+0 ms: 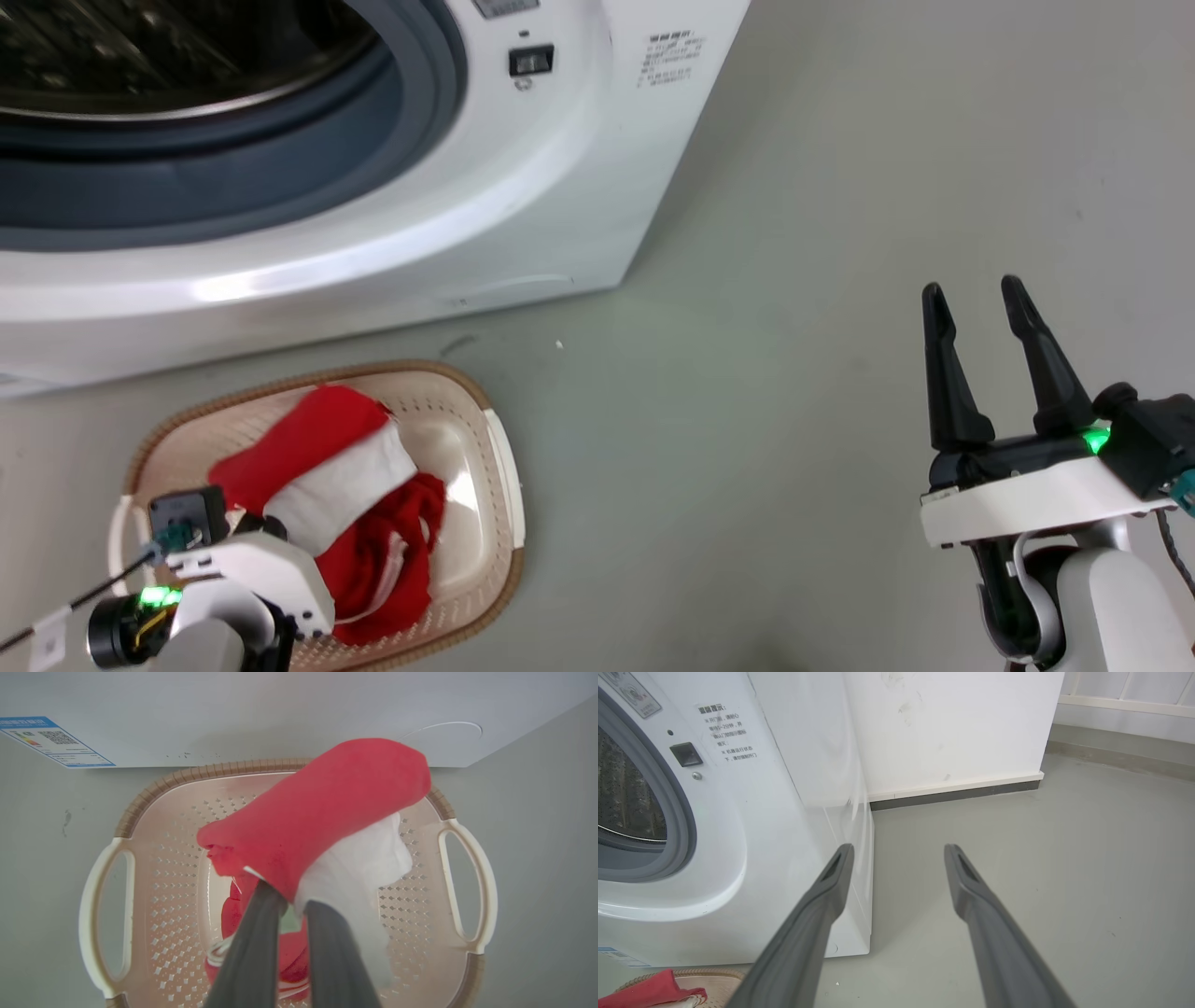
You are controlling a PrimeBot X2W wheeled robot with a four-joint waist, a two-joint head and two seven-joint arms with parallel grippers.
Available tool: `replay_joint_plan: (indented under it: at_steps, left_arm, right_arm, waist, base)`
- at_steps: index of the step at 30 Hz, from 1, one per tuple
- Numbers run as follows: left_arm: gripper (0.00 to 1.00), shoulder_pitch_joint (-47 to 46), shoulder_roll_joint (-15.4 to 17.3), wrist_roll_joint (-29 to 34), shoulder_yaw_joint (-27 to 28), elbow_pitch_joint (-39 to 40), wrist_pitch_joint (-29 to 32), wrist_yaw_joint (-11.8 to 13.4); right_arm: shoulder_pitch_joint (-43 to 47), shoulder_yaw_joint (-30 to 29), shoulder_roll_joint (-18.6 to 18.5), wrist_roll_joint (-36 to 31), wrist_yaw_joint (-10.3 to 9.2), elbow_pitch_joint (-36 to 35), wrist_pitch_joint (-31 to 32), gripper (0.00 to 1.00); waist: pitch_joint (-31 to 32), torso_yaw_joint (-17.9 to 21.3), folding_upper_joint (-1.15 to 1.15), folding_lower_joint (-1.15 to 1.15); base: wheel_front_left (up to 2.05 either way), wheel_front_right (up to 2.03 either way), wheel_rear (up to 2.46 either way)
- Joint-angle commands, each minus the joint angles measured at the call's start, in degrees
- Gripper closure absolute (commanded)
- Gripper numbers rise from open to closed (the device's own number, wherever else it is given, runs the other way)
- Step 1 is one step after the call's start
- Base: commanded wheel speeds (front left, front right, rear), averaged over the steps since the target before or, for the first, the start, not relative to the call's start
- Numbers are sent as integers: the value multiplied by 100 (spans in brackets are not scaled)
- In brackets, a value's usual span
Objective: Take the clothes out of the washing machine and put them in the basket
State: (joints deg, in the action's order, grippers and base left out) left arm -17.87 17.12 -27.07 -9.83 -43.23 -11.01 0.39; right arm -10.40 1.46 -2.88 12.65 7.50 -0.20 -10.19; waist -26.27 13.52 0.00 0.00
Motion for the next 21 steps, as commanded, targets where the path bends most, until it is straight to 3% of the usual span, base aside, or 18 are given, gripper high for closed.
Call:
replay_joint_plan:
  at_steps: [1, 11, 21]
  left_arm:
    - [100, -208, -11, -29, -6, -190, -30, -52]
    - [100, -1190, -21, -106, -8, -1777, -125, -270]
    - [100, -1556, -36, -230, -15, -2798, 98, -334]
  right_arm:
    - [-108, 22, 1, 48, -2, -8, -58, 0]
    - [-443, 150, 3, 106, -2, 77, -222, 0]
    - [-578, 287, 2, 145, -2, 209, -368, 0]
  waist:
    - [-352, 118, 0, 0]
    - [-1067, 316, 0, 0]
    - [-1276, 441, 0, 0]
  base:
    - [0, 0, 0]
    - [0, 0, 0]
    - [0, 0, 0]
